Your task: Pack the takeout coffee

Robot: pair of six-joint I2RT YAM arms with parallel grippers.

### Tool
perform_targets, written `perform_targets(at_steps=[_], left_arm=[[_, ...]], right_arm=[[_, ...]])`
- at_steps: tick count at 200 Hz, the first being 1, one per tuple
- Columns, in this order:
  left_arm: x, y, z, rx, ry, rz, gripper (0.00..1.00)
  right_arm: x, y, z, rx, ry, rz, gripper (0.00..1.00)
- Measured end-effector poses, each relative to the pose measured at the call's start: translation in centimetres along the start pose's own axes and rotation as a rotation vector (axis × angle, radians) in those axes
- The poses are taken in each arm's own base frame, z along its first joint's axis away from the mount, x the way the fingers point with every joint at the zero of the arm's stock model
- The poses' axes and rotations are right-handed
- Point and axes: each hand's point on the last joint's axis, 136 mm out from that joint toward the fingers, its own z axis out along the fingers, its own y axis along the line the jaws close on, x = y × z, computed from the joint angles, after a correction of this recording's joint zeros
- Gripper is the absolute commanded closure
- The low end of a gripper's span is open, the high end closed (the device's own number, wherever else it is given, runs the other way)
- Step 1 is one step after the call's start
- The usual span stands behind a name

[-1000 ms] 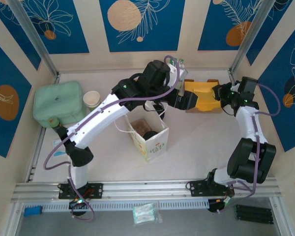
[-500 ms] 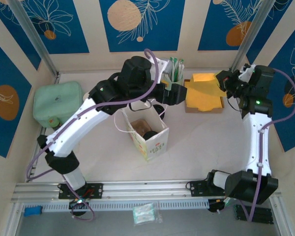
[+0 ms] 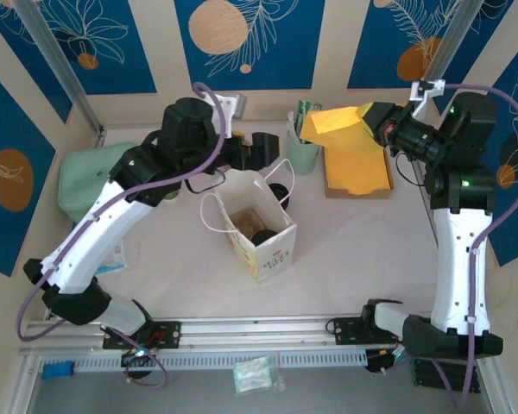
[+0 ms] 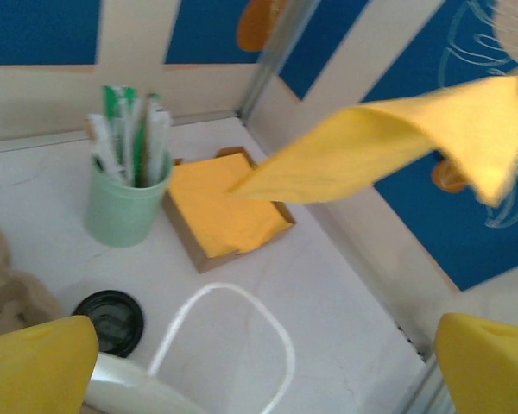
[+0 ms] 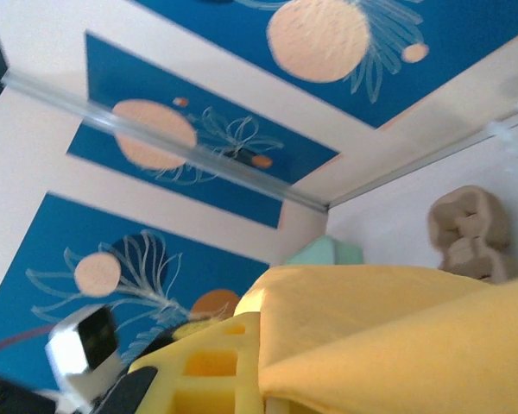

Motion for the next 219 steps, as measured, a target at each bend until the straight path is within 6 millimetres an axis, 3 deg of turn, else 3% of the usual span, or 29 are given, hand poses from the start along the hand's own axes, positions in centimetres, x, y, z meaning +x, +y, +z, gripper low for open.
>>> perform_targets(at_steps=[49, 93, 147, 219], left_arm=[[-1.5, 6.6, -2.4, -0.133, -0.067, -0.111, 0.01], [-2.3, 8.6, -4.0, -0.162, -0.104, -0.153, 0.01], [-1.1, 9.0, -4.4, -0.146, -0.076, -0.167, 0.01], [2.8, 7.7, -7.3, -0.067, -0.022, -0.184, 0.01]], right_arm=[[3.2, 6.2, 0.8, -0.134, 0.142, -0.1, 1.0], [6.5, 10.5, 1.3, -0.251, 0.276, -0.161, 1.0], [10.0, 11.8, 4.8, -0.301, 0.451, -0.164, 1.0], [13.6, 11.4, 9.1, -0.309, 0.632, -0.156, 1.0]])
